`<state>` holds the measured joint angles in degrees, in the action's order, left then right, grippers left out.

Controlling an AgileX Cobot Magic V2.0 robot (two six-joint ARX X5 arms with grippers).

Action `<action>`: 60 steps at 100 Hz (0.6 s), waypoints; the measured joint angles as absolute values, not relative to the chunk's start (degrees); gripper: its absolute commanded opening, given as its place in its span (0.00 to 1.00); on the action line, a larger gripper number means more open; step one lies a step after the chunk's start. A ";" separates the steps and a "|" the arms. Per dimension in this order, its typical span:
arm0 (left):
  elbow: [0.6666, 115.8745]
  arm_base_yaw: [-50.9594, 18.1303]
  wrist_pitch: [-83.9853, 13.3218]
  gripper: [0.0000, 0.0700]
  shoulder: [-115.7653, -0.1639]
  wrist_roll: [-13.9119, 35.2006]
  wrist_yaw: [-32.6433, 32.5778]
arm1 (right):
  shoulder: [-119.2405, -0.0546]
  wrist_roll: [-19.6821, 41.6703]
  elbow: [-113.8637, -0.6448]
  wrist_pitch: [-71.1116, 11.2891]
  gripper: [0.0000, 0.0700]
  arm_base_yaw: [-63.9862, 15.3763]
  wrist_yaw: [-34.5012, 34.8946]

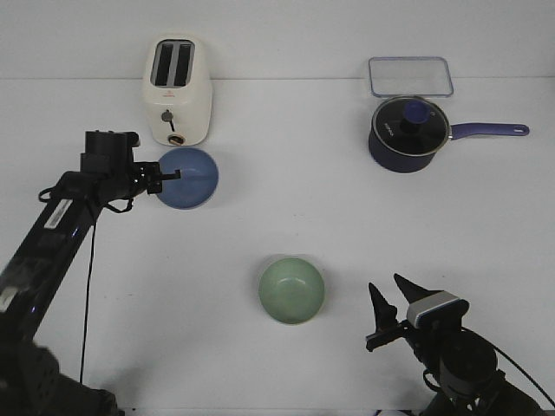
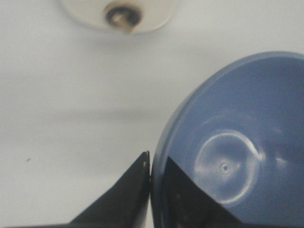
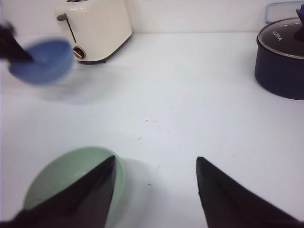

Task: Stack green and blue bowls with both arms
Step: 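Carry the blue bowl with the left gripper onto the green bowl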

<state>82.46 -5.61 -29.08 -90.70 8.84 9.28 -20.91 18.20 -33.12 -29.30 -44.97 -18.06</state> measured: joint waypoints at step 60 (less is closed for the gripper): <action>62.13 -38.15 -19.05 0.01 -79.13 13.98 9.02 | -20.91 18.20 -33.12 -29.30 0.50 -44.97 -19.59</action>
<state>62.13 -38.15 -19.05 -79.13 13.98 9.02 -20.91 18.20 -33.12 -29.30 -44.97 -19.59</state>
